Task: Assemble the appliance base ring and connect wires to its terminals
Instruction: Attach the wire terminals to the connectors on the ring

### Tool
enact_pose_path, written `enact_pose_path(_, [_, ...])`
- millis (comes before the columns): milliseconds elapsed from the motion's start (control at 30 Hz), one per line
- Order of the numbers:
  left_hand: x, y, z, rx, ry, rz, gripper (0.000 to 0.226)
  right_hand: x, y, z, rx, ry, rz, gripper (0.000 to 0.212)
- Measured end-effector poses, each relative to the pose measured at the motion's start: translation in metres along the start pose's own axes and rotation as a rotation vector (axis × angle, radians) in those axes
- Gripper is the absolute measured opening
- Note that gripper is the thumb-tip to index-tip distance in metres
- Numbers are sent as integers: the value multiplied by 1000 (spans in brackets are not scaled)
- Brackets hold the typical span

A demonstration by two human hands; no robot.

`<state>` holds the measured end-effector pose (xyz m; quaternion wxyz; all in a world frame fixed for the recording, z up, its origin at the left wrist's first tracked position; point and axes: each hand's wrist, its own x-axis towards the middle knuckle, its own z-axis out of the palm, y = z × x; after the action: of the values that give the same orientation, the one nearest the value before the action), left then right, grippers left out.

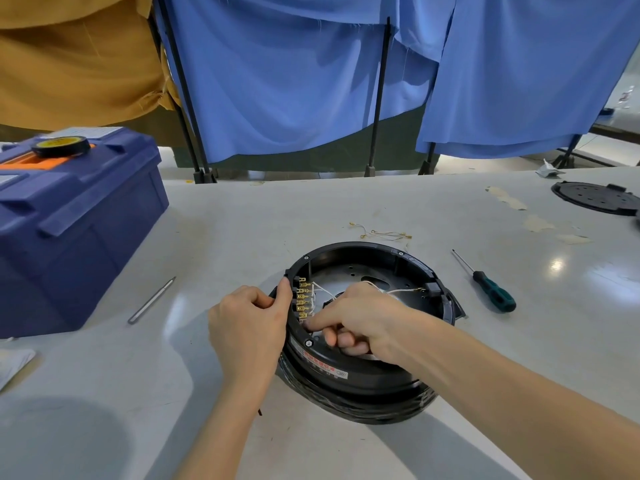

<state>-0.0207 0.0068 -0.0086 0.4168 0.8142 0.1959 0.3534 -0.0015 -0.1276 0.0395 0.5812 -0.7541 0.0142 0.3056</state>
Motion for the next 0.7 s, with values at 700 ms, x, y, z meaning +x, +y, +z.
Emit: enact_pose_path(700, [0, -2, 1, 22, 12, 19, 55, -2, 3, -7, 191, -32, 30, 20])
